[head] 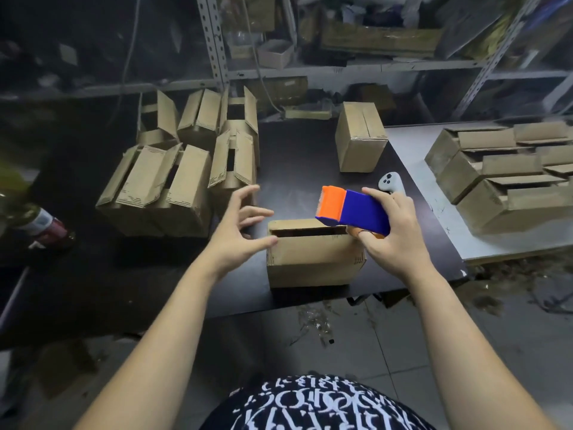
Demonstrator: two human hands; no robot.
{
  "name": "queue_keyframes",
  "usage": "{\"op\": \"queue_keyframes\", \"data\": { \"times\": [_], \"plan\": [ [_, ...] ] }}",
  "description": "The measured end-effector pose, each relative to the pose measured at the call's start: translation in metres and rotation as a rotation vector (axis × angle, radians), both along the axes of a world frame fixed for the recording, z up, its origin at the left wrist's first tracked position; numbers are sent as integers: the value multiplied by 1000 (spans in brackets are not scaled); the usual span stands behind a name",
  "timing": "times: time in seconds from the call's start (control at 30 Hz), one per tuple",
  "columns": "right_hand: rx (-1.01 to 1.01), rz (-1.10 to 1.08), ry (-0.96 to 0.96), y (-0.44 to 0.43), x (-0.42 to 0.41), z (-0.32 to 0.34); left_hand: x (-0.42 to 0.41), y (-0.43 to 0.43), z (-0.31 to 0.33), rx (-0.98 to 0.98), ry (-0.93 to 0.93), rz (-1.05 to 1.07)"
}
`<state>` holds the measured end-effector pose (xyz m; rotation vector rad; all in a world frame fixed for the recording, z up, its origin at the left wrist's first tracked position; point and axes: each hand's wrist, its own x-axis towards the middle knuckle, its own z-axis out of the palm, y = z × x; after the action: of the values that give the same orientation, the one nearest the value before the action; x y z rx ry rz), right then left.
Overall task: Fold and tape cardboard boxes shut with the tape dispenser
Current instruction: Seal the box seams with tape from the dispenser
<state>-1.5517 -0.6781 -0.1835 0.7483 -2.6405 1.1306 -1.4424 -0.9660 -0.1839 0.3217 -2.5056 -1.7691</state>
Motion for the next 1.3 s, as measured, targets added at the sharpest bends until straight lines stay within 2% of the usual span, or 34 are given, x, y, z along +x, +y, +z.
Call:
{"op": "queue_keyframes", "data": {
  "times": [0.1, 0.37, 0.8, 0.87, 0.93, 1.0, 1.13, 1.3],
  "plan": [
    [6, 37, -43, 1, 0, 4, -3, 5, -16, -107, -45, -32],
    [-1, 22, -64, -14, -11, 12, -3, 8, -48, -92, 54, 58],
    [75, -8, -121, -15, -25, -6, 2, 17, -70, 162, 114, 236],
    [90, -3, -105, -17, -25, -7, 2, 18, -67, 270, 106, 297],
    [98, 1, -90, -19, -24, -9, 2, 22, -60, 448, 79, 417],
    [105, -1, -78, -19, -25, -10, 1, 24, -56, 538, 27, 556],
    [111, -6, -77, -19, -25, -10, -5, 24, -57, 493, -53, 747],
    [134, -7, -68, -21, -27, -10, -8, 21, -58, 471, -93, 767]
  ]
}}
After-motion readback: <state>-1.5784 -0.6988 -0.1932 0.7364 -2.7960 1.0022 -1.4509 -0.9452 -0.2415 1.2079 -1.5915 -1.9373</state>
